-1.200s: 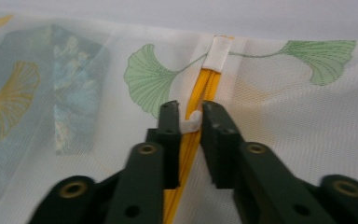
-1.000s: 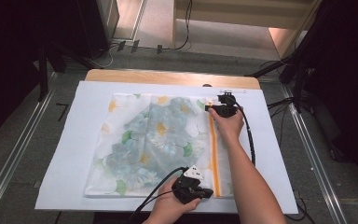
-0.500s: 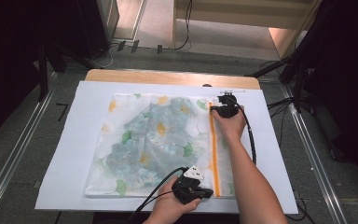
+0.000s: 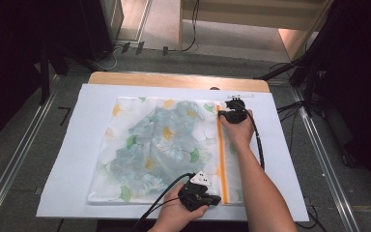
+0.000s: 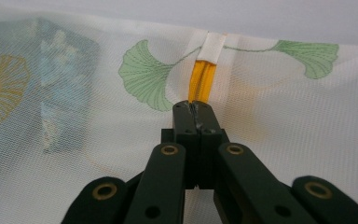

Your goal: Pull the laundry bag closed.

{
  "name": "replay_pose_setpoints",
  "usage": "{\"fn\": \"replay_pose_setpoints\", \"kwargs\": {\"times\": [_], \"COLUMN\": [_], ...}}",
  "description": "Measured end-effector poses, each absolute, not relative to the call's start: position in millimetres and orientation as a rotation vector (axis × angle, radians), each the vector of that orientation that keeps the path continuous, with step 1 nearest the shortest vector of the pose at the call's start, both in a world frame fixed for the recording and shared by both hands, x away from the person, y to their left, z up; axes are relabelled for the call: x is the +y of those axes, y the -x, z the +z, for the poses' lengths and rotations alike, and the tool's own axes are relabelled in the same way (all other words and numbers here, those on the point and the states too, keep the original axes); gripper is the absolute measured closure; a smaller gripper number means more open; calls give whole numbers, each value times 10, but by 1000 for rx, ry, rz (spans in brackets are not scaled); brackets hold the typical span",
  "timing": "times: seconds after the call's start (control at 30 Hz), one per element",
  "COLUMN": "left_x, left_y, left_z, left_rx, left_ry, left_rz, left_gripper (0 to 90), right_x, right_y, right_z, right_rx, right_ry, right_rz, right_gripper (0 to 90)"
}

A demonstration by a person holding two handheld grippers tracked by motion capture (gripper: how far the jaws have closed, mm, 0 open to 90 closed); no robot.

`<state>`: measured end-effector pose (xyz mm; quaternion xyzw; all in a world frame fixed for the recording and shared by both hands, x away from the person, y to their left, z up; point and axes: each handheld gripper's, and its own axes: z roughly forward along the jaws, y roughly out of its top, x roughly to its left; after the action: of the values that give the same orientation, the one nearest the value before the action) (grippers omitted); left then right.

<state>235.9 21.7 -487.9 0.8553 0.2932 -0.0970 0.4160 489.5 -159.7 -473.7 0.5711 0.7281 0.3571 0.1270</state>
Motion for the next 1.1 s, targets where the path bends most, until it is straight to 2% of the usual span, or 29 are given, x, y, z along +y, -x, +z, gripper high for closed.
{"fn": "replay_pose_setpoints", "kwargs": {"times": [1.1], "left_x": [218], "left_y": [-2361], "left_z": [-4876], "left_rx": [736], "left_ry": [-2152], "left_rz": [-246], "left_gripper": [900], "right_x": [-1636], "right_y": [-4931], "right_z": [-4681], "right_rx": [2182], "right_ry": [-1764], "right_rz": [1125], "right_gripper": [900]}}
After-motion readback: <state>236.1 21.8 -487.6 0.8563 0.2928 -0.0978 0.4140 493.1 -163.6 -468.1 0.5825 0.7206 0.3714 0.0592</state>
